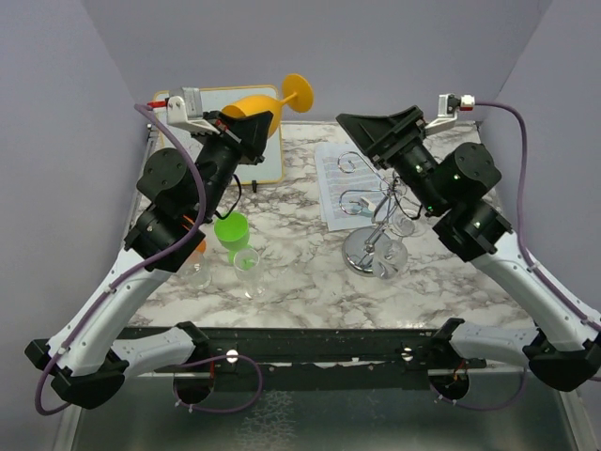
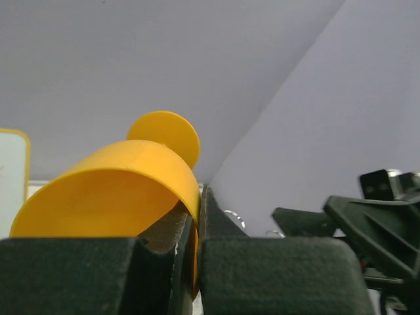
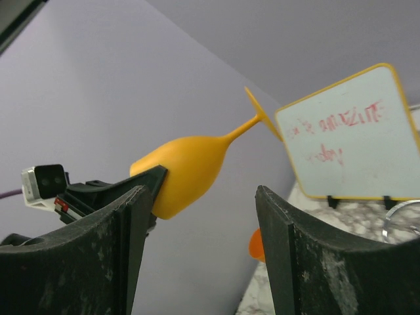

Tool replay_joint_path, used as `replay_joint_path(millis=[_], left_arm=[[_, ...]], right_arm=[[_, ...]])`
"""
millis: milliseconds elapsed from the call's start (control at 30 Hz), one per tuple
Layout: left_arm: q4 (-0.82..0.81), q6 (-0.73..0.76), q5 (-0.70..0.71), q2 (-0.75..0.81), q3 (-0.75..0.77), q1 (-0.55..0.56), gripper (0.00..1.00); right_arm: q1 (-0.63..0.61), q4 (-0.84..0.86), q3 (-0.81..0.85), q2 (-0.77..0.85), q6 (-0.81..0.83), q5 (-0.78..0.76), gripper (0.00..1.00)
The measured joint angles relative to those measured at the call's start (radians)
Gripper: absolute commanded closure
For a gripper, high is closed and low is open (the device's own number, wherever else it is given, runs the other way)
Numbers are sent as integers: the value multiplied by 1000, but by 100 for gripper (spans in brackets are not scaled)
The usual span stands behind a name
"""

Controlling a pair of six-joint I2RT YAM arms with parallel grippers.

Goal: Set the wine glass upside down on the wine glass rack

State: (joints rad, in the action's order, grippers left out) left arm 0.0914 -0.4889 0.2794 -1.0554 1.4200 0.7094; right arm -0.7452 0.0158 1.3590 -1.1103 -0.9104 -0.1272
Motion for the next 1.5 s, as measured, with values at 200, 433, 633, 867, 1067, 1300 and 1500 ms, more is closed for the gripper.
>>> replay_joint_path(millis=[200,433,633,867,1067,1300,1500], left_arm=[[-156,-55,-95,1,-22,0,100],[-280,-86,-206,37,-80,0,100],[-344,-125,-277,40,-89,0,100],[-410,-171,-313,26,-125,0,100],[-459,-185,-344,4,-140,0,100],[-494,-180,-350,21,-165,0,46],[-446,-158,-306,68,-193,0,16]], right_arm=[[0,175,-8,-105,-124,40,29],[0,309,-7,-161,-217,55,32],[0,444,-7,-204,-264,62,40],[0,543,-7,-243,-313,61,48],[0,570,-7,-253,-340,50,92],[0,658,-32,-251,-301,28,99],[0,724,-60,-248,-169,40,99]])
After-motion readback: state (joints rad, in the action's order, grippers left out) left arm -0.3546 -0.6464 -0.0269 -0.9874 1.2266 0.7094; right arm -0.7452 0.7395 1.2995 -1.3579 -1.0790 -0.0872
